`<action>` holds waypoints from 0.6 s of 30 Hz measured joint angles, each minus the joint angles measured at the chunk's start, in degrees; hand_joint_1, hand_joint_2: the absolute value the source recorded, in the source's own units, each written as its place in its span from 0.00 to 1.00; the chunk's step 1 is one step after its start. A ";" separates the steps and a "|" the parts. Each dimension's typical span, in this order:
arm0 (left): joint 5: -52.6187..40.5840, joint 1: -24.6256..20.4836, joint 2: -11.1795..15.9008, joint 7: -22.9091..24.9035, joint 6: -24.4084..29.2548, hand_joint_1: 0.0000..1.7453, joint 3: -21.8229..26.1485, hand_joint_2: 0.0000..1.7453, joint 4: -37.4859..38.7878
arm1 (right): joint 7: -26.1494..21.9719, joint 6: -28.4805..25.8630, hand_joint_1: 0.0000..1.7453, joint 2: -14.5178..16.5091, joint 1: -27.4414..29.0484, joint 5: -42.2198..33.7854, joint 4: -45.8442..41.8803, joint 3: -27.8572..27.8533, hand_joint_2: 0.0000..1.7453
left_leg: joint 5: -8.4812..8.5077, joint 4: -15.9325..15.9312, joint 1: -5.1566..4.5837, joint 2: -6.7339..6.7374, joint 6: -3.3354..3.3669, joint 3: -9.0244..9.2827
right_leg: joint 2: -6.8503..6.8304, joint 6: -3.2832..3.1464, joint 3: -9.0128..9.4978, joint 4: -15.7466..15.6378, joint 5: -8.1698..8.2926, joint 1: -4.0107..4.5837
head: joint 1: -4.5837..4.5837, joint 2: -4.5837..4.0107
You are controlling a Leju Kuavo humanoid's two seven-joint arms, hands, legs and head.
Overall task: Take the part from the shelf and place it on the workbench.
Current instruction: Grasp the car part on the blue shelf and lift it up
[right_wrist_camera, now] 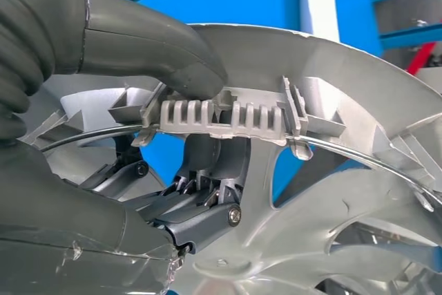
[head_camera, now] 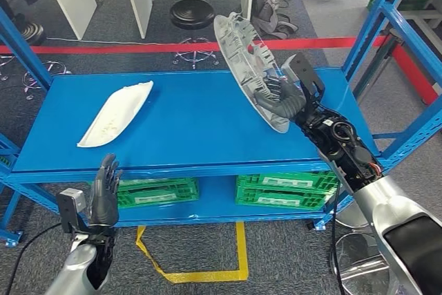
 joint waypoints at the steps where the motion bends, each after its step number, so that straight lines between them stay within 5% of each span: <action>1: -0.21 -0.01 -0.09 -0.03 -0.21 0.00 0.00 0.00 0.01 | 0.30 -0.30 1.00 0.00 0.49 -0.55 -0.85 -0.38 1.00 | 0.00 0.00 0.00 0.00 0.00 0.00 | 0.00 0.00 0.00 0.00 0.00 0.00 | 0.00 0.00; 18: -1.62 -0.01 -0.49 -0.14 -1.46 0.00 0.00 0.00 0.13 | 2.65 -0.76 1.00 0.00 5.76 -10.43 -12.42 -5.06 1.00 | 0.00 -0.01 0.00 0.01 0.00 -0.04 | 0.01 0.00 -0.02 0.01 0.00 0.00 | -0.01 0.00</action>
